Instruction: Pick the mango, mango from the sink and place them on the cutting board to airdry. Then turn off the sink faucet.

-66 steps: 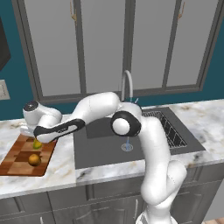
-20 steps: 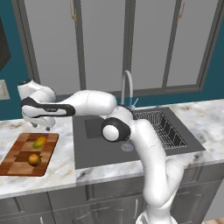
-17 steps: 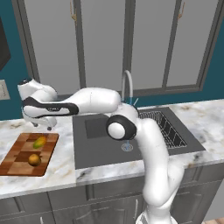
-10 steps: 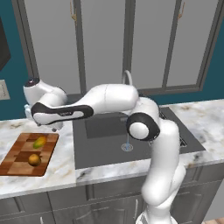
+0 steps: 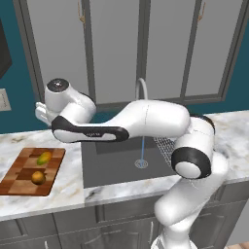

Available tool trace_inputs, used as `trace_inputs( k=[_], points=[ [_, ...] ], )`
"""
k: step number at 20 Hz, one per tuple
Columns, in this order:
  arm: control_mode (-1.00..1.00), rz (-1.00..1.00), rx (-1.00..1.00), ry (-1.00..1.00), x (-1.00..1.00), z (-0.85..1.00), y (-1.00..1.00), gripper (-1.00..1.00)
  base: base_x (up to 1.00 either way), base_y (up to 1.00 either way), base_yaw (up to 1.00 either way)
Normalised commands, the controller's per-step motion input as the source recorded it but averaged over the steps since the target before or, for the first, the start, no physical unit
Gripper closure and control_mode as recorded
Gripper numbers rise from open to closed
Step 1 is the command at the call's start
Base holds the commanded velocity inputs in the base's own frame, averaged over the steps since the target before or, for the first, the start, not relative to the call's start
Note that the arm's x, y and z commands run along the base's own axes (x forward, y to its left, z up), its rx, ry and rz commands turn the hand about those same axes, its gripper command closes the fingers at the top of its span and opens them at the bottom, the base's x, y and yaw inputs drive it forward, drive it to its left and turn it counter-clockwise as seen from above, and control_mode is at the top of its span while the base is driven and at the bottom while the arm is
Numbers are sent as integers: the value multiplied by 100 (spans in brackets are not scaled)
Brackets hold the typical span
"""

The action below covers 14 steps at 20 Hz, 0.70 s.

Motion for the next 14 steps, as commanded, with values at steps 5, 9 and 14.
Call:
trace_inputs(
  k=[5, 9, 14],
  points=[
    [-100, 7, 1, 0, -60, 78, -8, -100, 0, 0, 0],
    [-100, 11, 1, 0, -74, 54, -48, -100, 0, 0, 0],
    [-100, 12, 1, 0, -79, 48, -55, -100, 0, 0, 0]
  ],
)
